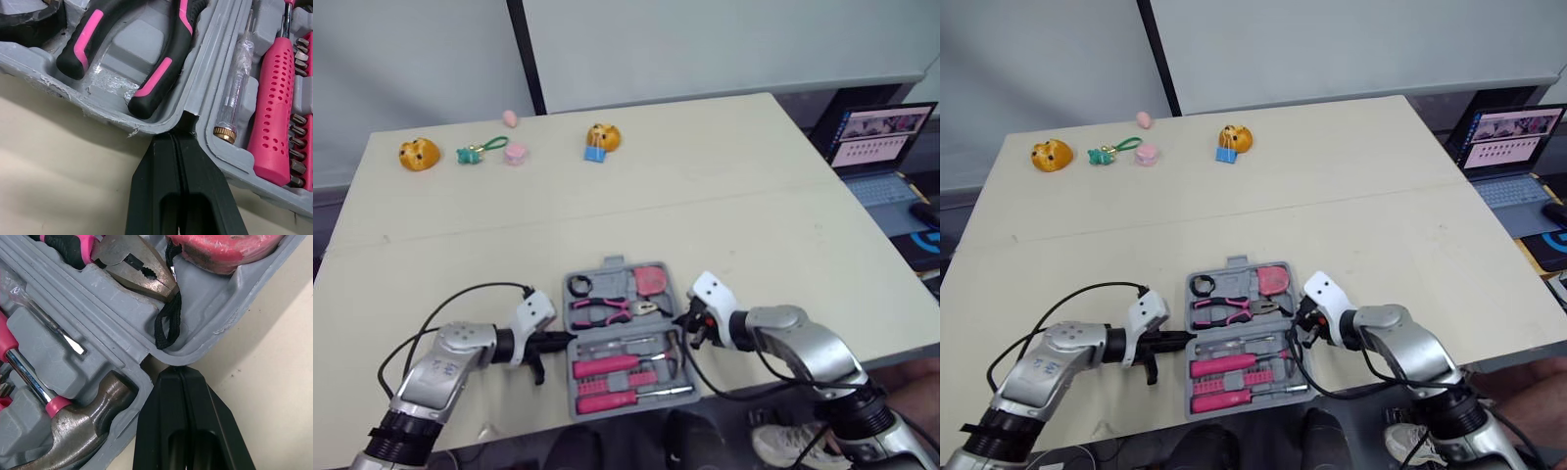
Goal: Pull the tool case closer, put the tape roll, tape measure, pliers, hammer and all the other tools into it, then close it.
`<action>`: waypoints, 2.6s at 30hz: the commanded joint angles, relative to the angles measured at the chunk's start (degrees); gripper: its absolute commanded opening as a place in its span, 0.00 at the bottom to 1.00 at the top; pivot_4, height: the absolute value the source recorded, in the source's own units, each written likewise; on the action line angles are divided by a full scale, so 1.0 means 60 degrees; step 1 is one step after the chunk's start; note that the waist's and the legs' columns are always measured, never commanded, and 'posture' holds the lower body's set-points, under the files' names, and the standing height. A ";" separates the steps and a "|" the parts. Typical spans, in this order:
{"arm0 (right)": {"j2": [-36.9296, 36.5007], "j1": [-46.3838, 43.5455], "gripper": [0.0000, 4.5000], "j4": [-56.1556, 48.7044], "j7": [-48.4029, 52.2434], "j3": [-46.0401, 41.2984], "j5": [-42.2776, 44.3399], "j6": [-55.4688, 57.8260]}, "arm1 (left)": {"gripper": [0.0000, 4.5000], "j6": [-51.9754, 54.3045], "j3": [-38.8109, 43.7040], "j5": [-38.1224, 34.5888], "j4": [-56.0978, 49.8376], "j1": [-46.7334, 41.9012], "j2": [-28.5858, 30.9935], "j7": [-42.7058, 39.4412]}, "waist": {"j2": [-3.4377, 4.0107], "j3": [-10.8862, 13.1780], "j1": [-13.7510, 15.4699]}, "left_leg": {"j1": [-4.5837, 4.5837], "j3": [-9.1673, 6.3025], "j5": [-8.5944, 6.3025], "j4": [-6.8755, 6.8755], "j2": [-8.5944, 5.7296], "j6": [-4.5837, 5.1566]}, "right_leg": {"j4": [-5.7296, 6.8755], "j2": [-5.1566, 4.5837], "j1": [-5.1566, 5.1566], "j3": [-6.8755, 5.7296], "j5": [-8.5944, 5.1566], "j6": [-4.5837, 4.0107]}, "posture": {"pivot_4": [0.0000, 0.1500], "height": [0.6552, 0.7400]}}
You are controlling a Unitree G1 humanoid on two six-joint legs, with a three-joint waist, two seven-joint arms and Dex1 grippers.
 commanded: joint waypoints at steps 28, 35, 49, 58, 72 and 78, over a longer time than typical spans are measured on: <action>-0.0666 -0.1281 0.01 -0.0592 0.0114 -0.3541 0.3664 0.1705 | 0.00 -0.0303 0.2157 -0.3232 -0.4748 0.4520 0.0968 -0.1442 | -0.0003 0.0064 0.0048 | 0.0012 -0.0018 0.0005 -0.0074 -0.0005 -0.0011 | -0.0021 -0.0012 -0.0024 0.0019 -0.0004 -0.0007 | 1.00 1.00; 0.0019 -0.2270 0.31 0.0615 -0.0323 -0.3933 0.4083 0.2461 | 0.00 -0.2405 0.0685 -0.1371 -0.2880 0.4523 -0.0170 -0.0376 | 0.0004 0.0066 0.0031 | -0.0010 0.0048 0.0006 -0.0077 -0.0010 -0.0009 | -0.0016 -0.0009 -0.0054 0.0015 -0.0005 -0.0010 | 1.00 1.00; 0.1403 -0.3802 0.99 0.4206 -0.1210 -0.4690 0.4219 0.3474 | 0.00 -0.3339 -0.0149 -0.0742 -0.1508 0.4086 -0.0509 -0.0098 | 0.0007 0.0064 -0.0011 | -0.0023 0.0120 0.0011 -0.0077 -0.0003 -0.0001 | 0.0021 -0.0011 -0.0108 0.0022 -0.0005 -0.0009 | 1.00 1.00; 0.1716 -0.4526 0.99 0.6326 -0.1059 -0.4249 0.3489 0.2490 | 0.00 -0.3441 -0.0507 -0.0314 -0.1025 0.3910 -0.0363 0.0099 | 0.0013 0.0060 -0.0063 | -0.0010 0.0131 0.0013 -0.0077 -0.0002 -0.0002 | 0.0033 -0.0011 -0.0107 0.0024 -0.0004 -0.0009 | 1.00 1.00; 0.2008 -0.5209 0.99 0.8739 0.0165 -0.3107 0.2565 0.1056 | 0.00 -0.3580 -0.0743 0.0026 -0.0789 0.3959 -0.0085 0.0328 | 0.0081 0.0017 -0.0249 | 0.0018 0.0139 0.0023 -0.0076 0.0000 -0.0008 | 0.0051 -0.0014 -0.0096 0.0029 -0.0003 -0.0007 | 1.00 1.00; 0.2284 -0.5543 0.99 0.9520 0.1002 -0.2874 0.2361 0.0540 | 0.00 -0.3673 -0.0834 0.0141 -0.0688 0.4069 0.0036 0.0516 | 0.0112 -0.0008 -0.0261 | 0.0021 0.0139 0.0023 -0.0081 0.0002 -0.0007 | 0.0050 -0.0014 -0.0096 0.0030 -0.0003 -0.0008 | 1.00 1.00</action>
